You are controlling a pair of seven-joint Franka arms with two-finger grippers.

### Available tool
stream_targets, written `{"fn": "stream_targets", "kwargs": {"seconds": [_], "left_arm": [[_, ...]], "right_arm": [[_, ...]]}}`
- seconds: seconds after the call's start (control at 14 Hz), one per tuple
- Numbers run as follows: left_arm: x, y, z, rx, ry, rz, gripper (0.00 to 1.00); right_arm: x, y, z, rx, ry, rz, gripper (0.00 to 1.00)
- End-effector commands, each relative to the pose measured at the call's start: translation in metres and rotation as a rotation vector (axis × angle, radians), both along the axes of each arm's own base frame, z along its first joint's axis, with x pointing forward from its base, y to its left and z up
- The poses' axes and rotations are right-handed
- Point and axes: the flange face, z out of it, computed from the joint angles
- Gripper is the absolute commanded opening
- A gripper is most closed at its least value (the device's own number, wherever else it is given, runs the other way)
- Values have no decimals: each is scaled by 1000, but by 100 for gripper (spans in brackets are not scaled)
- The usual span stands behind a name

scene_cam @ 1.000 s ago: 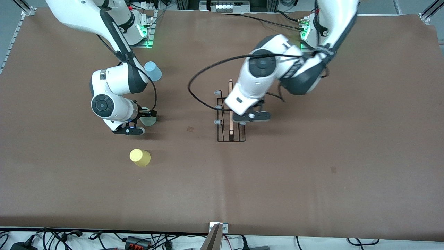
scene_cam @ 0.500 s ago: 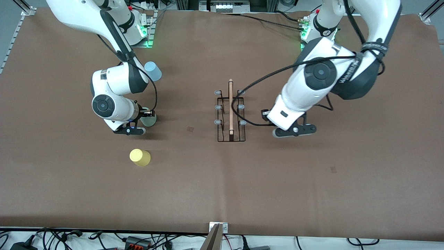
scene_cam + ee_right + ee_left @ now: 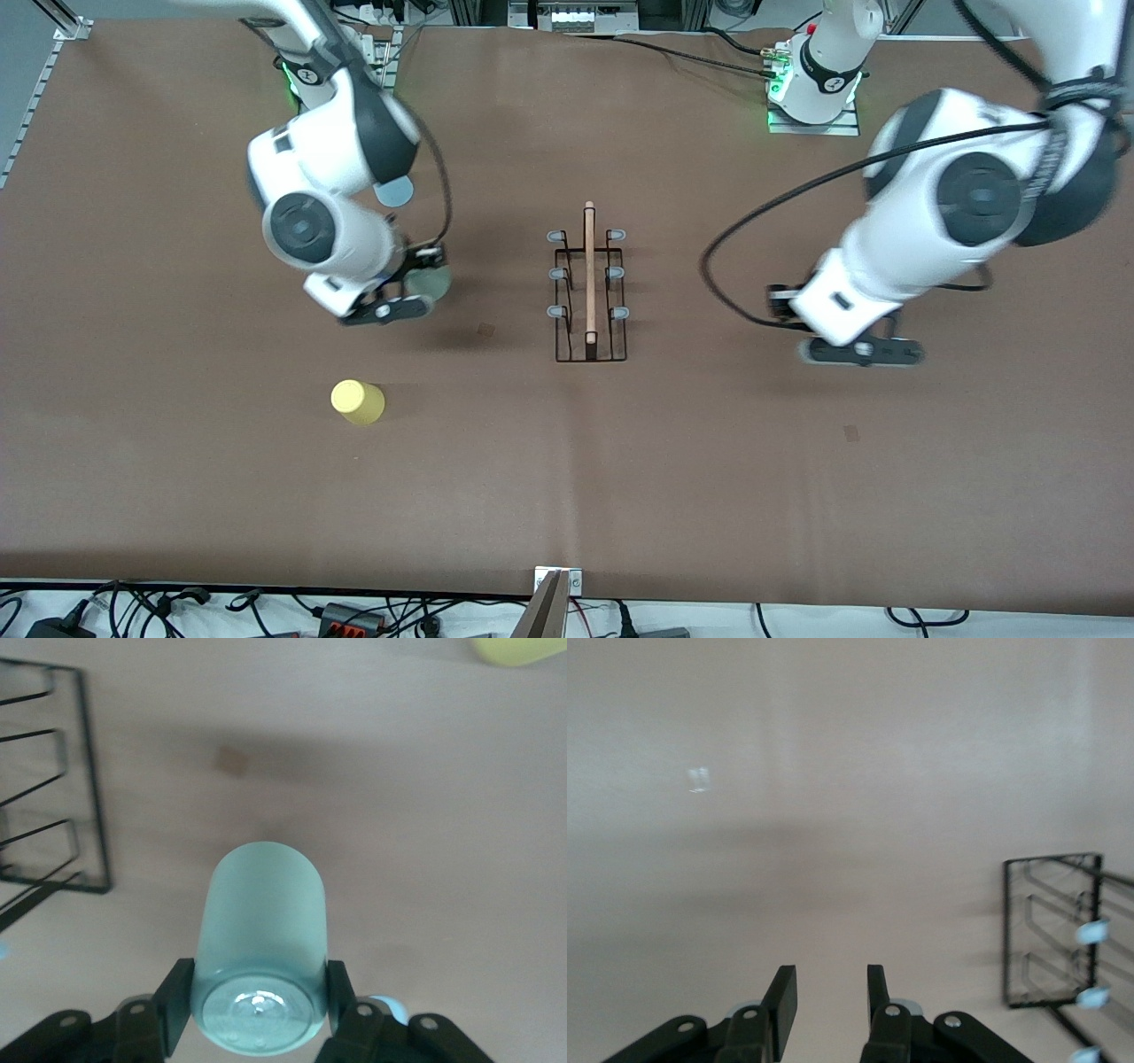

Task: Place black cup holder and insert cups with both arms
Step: 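Carry the teal cup over the rack with the right gripper while the left gripper withdraws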

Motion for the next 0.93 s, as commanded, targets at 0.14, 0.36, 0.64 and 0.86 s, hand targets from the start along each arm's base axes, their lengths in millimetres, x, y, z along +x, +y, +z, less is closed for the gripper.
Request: {"fn": "stream_targets", "kwargs": {"seconds": [0.14, 0.36, 0.64, 0.86], "left_arm": [[-18, 108, 45, 13, 30, -155, 45], [-22, 150, 52, 20, 68, -245, 61], [-21, 193, 56, 11, 41, -205, 100], [-36, 192, 69, 29, 42, 19, 100]], "right_arm": [[-36, 75, 29, 33, 1, -43, 30], [-47, 94, 35, 63, 13, -39, 30], [-61, 125, 23, 98, 31, -38, 30], [-57, 135, 8, 106, 19, -67, 30]]}}
